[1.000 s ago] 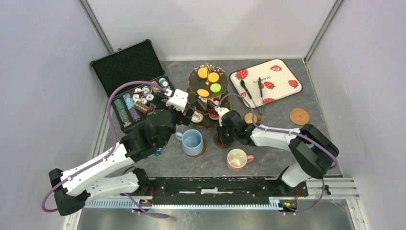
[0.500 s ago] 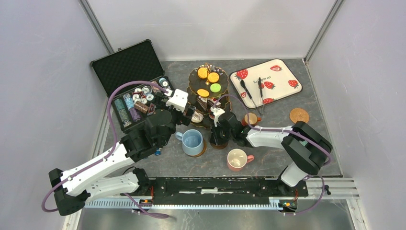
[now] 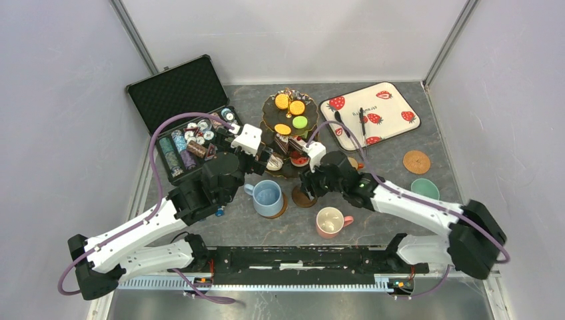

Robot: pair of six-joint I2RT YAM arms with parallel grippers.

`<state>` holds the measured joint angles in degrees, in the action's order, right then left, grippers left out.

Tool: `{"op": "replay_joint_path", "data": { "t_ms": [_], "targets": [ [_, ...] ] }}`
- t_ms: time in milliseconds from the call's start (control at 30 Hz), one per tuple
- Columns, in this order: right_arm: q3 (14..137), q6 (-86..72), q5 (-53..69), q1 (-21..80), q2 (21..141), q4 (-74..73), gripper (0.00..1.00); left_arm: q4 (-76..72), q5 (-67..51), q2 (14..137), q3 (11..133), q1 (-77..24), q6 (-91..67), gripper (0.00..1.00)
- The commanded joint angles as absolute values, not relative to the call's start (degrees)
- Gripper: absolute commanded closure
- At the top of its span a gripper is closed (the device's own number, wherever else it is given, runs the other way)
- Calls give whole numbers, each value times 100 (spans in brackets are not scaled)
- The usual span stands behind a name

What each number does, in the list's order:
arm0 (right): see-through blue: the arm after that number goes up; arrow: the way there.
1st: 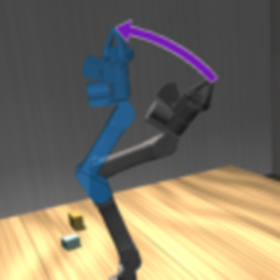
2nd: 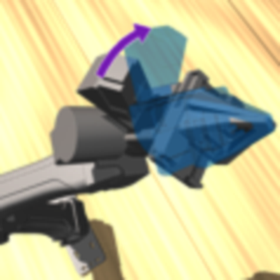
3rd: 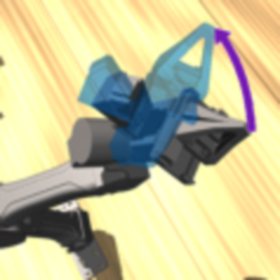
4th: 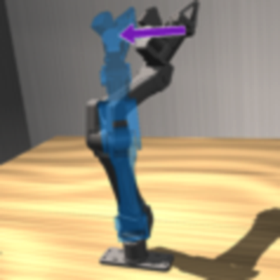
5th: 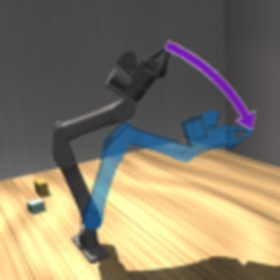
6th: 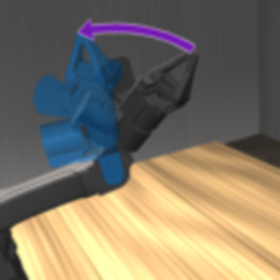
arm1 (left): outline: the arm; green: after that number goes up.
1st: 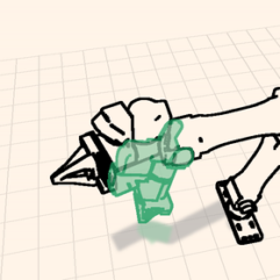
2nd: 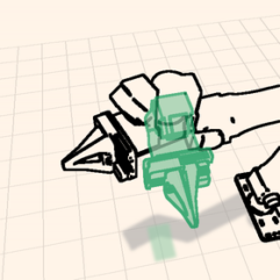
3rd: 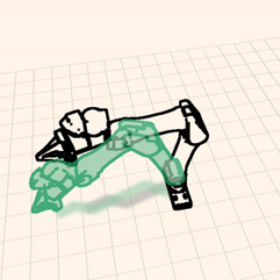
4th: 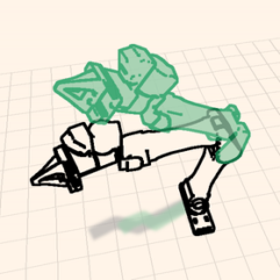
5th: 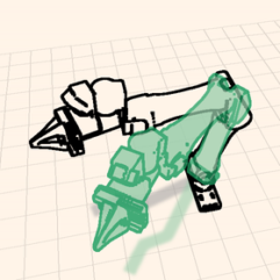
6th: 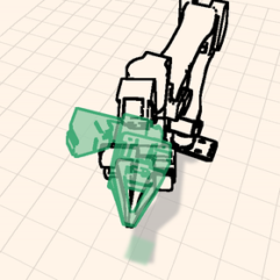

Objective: Serve the afternoon tea

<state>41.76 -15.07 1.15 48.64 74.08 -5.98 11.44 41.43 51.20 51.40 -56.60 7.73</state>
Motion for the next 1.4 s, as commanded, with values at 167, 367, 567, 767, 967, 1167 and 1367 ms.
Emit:
{"op": "replay_joint_path", "data": {
  "t_ms": [167, 367, 567, 767, 967, 1167, 1367],
  "targets": [
    [4034, -396, -629, 4896, 5478, -2650, 22, 991, 4085, 5051, 5256, -5634, 680, 0],
    [3868, -1058, -818, 4892, 4972, -3463, 25, 1046, 4027, 5142, 5302, -5634, 638, 0],
    [3684, -1643, -434, 4889, 5016, -3715, 34, 1087, 4091, 5238, 5354, -5634, 645, 0],
    [3589, -1728, -341, 4896, 4733, -3822, 36, 1297, 3990, 5236, 5605, -5627, 414, 0],
    [3978, -1750, -562, 4898, 4506, -3801, 33, 2072, 3613, 5434, 6393, -5634, -284, 0],
    [3821, -1513, 58, 4894, 4007, -3973, 31, 3262, 3418, 5354, 6824, -5633, -1466, 0],
    [3382, -1566, 1018, 4896, 4013, -3496, 33, 3809, 3070, 4796, 6219, -5634, -2856, 0]
  ]
}}
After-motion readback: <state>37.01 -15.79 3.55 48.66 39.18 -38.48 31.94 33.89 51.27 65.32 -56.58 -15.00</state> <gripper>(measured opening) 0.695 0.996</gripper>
